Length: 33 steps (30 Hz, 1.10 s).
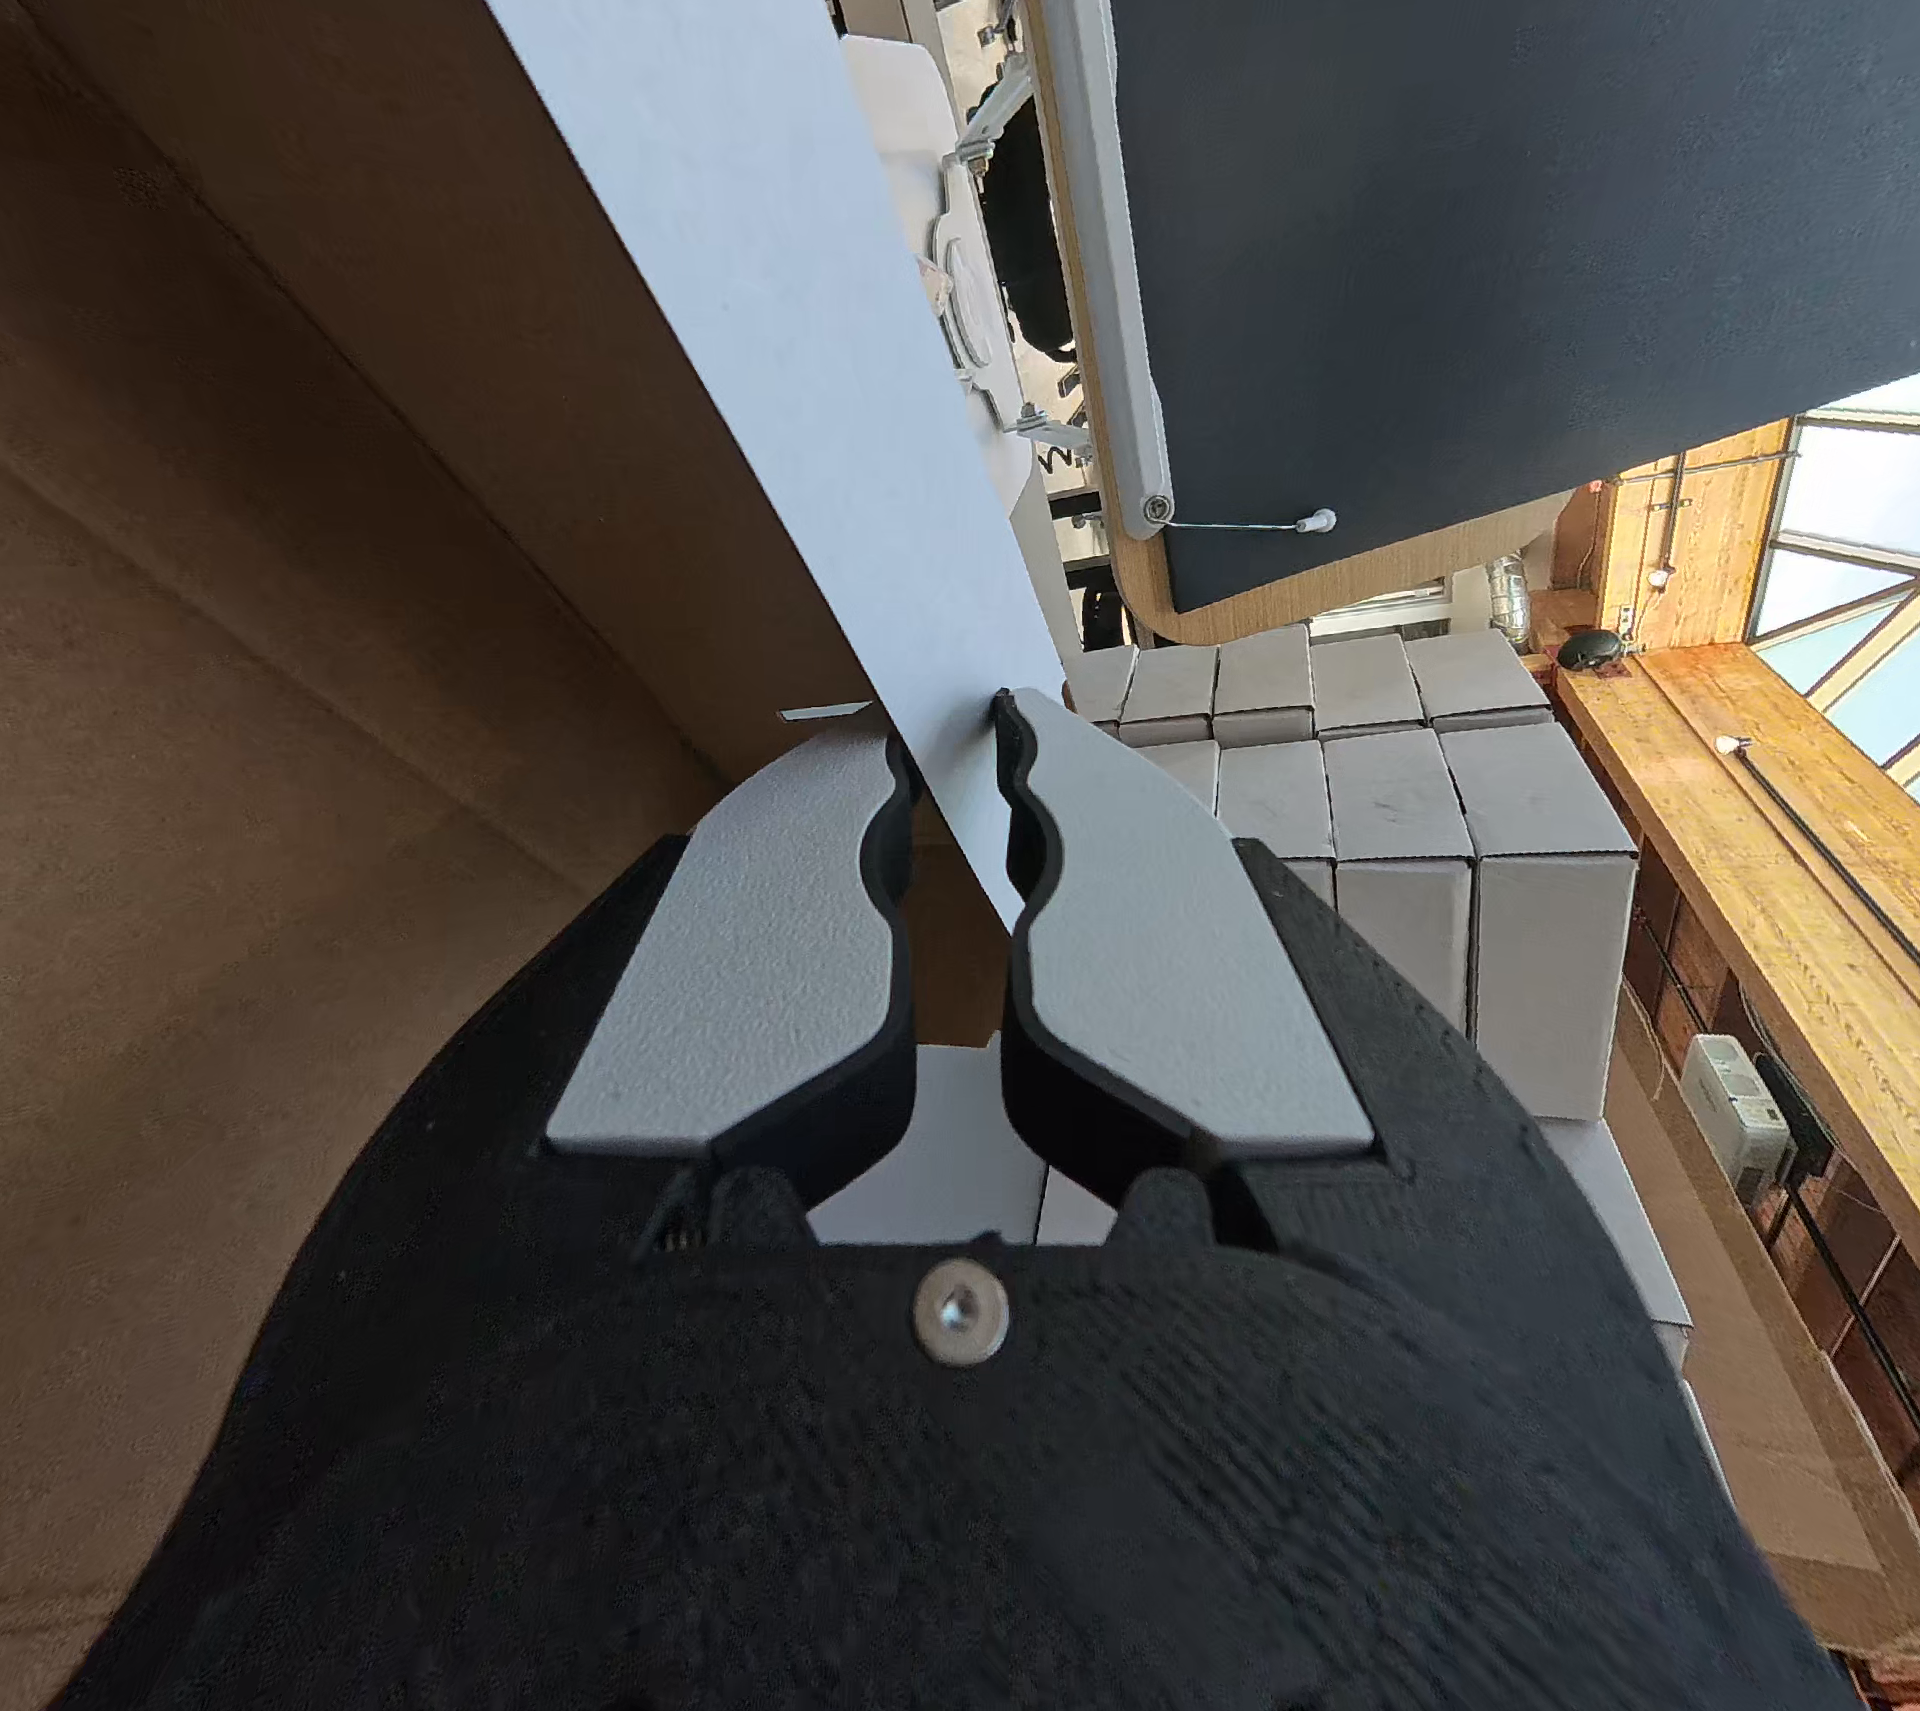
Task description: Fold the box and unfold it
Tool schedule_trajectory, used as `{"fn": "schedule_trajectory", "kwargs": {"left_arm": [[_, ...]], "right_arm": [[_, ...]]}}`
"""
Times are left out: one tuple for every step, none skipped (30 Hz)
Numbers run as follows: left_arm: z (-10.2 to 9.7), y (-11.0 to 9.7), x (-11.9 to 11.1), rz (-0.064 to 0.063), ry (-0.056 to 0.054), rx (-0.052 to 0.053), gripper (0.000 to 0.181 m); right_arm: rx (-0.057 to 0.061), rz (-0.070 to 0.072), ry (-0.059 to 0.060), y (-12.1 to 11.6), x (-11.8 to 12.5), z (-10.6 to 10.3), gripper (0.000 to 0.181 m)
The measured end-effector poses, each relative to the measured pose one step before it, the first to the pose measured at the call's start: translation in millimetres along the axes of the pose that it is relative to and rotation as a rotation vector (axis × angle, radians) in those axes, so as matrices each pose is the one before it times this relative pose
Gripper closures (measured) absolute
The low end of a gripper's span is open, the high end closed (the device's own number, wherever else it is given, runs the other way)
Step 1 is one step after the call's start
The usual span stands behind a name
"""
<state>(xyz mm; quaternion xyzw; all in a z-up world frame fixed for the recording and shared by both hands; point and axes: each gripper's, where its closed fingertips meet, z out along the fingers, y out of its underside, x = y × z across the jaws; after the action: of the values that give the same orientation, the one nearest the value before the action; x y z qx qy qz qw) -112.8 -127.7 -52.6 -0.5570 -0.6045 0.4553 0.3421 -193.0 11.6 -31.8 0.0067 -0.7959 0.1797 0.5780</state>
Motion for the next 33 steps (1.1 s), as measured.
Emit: {"fn": "schedule_trajectory", "kwargs": {"left_arm": [[2.19, 0.57, 0.83, 0.0043, -0.0148, -0.0021, 0.118], [0.67, -0.44, 0.67, -0.0001, -0.0098, 0.0008, 0.121], [0.46, -0.59, -1.28, 0.0075, -0.0180, 0.0010, 0.122], [0.15, -0.64, -1.68, 0.0129, -0.0176, 0.0024, 0.121], [-1.02, -0.40, -0.78, 0.0080, -0.0083, -0.0001, 0.125], [-2.15, -0.54, -1.17, 0.0042, -0.0095, 0.0019, 0.129], [-2.04, 0.29, -1.90, 0.0113, -0.0118, 0.0004, 0.131], [-1.45, 1.05, -3.46, 0.0087, -0.0172, 0.0000, 0.132], [-1.35, 0.97, -4.64, 0.0008, -0.0185, 0.0014, 0.136], [-0.83, 1.20, -5.45, -0.0022, -0.0187, 0.0007, 0.141], [-0.20, 1.50, -5.10, -0.0024, -0.0112, -0.0009, 0.148], [0.90, 1.67, -4.76, -0.0024, -0.0051, -0.0031, 0.155], [2.28, 1.31, -3.34, 0.0068, 0.0035, -0.0032, 0.162], [3.83, 0.90, -1.97, 0.0220, 0.0098, -0.0016, 0.163], [5.08, 2.47, -2.71, 0.0343, 0.0010, -0.0117, 0.163], [6.12, 2.97, -2.27, 0.0385, 0.0031, -0.0169, 0.159], [6.20, 1.37, 0.08, 0.0273, 0.0159, -0.0071, 0.156], [5.10, -0.28, 2.60, 0.0123, 0.0325, 0.0044, 0.161], [3.25, -1.03, 5.64, -0.0039, 0.0545, 0.0070, 0.176], [1.30, -1.75, 0.24, -0.0434, 0.0176, 0.0037, 0.178], [-0.08, -2.17, 0.43, -0.0506, 0.0210, 0.0039, 0.179], [-1.09, -2.65, 0.20, -0.0477, 0.0168, 0.0091, 0.179], [-1.68, -2.86, 0.62, -0.0241, 0.0111, 0.0112, 0.180], [-1.90, -2.39, 1.21, 0.0004, 0.0075, 0.0105, 0.180], [-1.65, -1.23, 1.44, 0.0265, 0.0062, 0.0062, 0.180], [-0.92, 0.86, 0.96, 0.0351, 0.0046, -0.0036, 0.179], [-0.57, 1.18, -0.01, 0.0122, -0.0005, -0.0078, 0.179], [-0.91, -0.03, -0.78, -0.0103, -0.0027, -0.0027, 0.179], [-0.84, -1.06, -0.77, -0.0054, 0.0006, 0.0029, 0.179], [-0.01, -1.42, -0.52, 0.0068, 0.0016, 0.0036, 0.179], [1.05, -2.18, -0.44, 0.0136, -0.0017, 0.0075, 0.179], [2.32, -2.35, -0.91, 0.0183, -0.0068, 0.0063, 0.179], [3.48, -1.59, -1.33, 0.0209, -0.0069, -0.0010, 0.179]], "right_arm": [[-0.0004, -0.0068, 0.0036, -0.16, -0.08, -0.37, 0.168], [-0.0013, -0.0057, 0.0029, -0.01, -0.18, -0.25, 0.168], [0.0000, -0.0023, 0.0014, -0.03, -0.11, -0.05, 0.168], [0.0020, -0.0005, -0.0003, -0.10, 0.12, 0.06, 0.167], [0.0035, 0.0009, -0.0008, -0.14, 0.21, 0.15, 0.168], [0.0041, 0.0044, -0.0023, -0.38, 0.32, 0.36, 0.168], [0.0034, 0.0025, -0.0025, -0.54, 0.14, 0.36, 0.167], [0.0011, -0.0007, -0.0010, -0.55, 0.19, 0.30, 0.167], [-0.0009, -0.0016, -0.0007, -0.42, 0.07, 0.27, 0.167], [-0.0006, -0.0024, -0.0006, -0.25, -0.05, 0.20, 0.167], [0.0006, -0.0050, 0.0001, -0.46, 0.00, 0.27, 0.167], [0.0012, -0.0103, 0.0015, -0.25, -0.03, 0.23, 0.167], [0.0017, -0.0106, 0.0003, 0.08, -0.06, 0.23, 0.167], [0.0043, -0.0040, -0.0022, -0.09, -0.05, 0.09, 0.167], [0.0055, -0.0070, -0.0023, -0.09, 0.28, -0.25, 0.168], [0.0046, -0.0101, -0.0041, -0.09, 0.33, 0.02, 0.168], [0.0066, -0.0120, -0.0030, -0.70, 0.46, 0.31, 0.169], [-0.0011, -0.0182, 0.0001, 0.00, 0.82, 0.57, 0.169], [-0.0054, -0.0277, 0.0012, 0.73, 1.01, 1.20, 0.169], [-0.0060, -0.0248, 0.0067, 0.91, 1.92, 1.41, 0.171], [-0.0013, -0.0156, 0.0079, 0.65, 1.97, 1.66, 0.172], [-0.0036, -0.0105, 0.0078, 0.81, 2.15, 1.80, 0.172], [-0.0051, -0.0096, 0.0087, 1.31, 2.51, 2.37, 0.174], [-0.0017, -0.0133, 0.0028, 0.91, 2.15, 2.46, 0.175], [0.0122, -0.0042, -0.0037, -0.66, 1.28, 2.22, 0.175], [0.0190, 0.0090, -0.0095, -1.67, 0.12, 2.34, 0.175], [0.0161, 0.0040, -0.0095, -1.77, -0.41, 2.44, 0.172], [0.0185, -0.0181, -0.0061, -2.70, -0.75, 1.89, 0.168], [0.0267, -0.0444, 0.0002, -4.45, -1.03, 1.15, 0.164], [0.0150, -0.0542, 0.0157, -3.39, 0.56, 0.54, 0.164], [0.0100, -0.0445, 0.0173, -2.95, 0.97, 0.02, 0.165], [0.0154, -0.0323, 0.0082, -3.41, 0.33, -0.10, 0.166], [0.0105, -0.0324, 0.0134, -1.93, 1.78, 0.16, 0.171]]}}
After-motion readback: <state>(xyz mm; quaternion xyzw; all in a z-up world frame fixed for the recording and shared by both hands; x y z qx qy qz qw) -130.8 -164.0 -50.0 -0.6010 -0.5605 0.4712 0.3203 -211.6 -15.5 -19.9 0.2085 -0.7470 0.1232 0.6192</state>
